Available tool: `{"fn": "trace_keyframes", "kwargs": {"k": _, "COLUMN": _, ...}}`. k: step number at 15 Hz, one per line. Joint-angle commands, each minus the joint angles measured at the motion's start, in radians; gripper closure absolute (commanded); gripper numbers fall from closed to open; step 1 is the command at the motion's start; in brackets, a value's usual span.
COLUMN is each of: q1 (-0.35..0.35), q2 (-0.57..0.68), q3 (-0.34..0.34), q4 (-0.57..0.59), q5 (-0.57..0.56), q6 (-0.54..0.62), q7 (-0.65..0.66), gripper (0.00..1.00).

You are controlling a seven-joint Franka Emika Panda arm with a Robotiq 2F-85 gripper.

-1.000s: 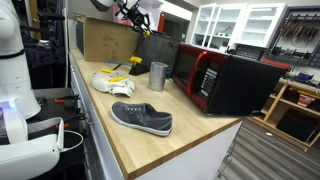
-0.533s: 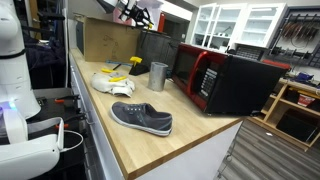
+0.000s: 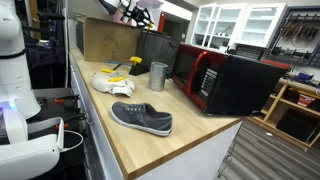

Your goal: Put the things with the yellow handle on the stand

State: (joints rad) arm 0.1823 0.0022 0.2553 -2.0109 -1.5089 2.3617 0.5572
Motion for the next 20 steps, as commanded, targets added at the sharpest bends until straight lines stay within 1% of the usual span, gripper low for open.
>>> {"fn": "trace_keyframes", "kwargs": {"k": 1, "q1": 0.009, "q2": 0.011, "q3": -0.019, "q4": 0.004, "q5": -0.036, "q6": 0.022, "q7": -0.01, "gripper": 0.94}}
{"fn": "trace_keyframes", "kwargs": {"k": 4, "q1": 0.012, "q2": 0.061, "q3": -0.021, "q4": 0.047, "q5": -0.099, "q6": 0.086, "q7": -0.032, "gripper": 0.94}}
{"fn": "trace_keyframes", "kwargs": {"k": 9, "q1": 0.03, "q2": 0.142, "q3": -0.012, "q4": 0.132, "q5": -0.272, "q6": 0.17, "q7": -0.098, "gripper": 0.94}}
{"fn": "trace_keyframes", "kwargs": {"k": 11, "q1": 0.037, "q2": 0.176, "q3": -0.009, "q4": 0.168, "q5": -0.322, "q6": 0.201, "q7": -0.128, "gripper": 0.94}}
{"fn": "trace_keyframes", "kwargs": {"k": 15, "q1": 0.035, "q2": 0.234, "q3": -0.007, "q4": 0.207, "q5": -0.387, "q6": 0.272, "q7": -0.172, "gripper": 0.94}}
{"fn": "trace_keyframes", "kwargs": {"k": 20, "q1": 0.033, "q2": 0.291, "q3": -0.008, "q4": 0.2, "q5": -0.42, "q6": 0.278, "q7": -0.161, "gripper": 0.94}}
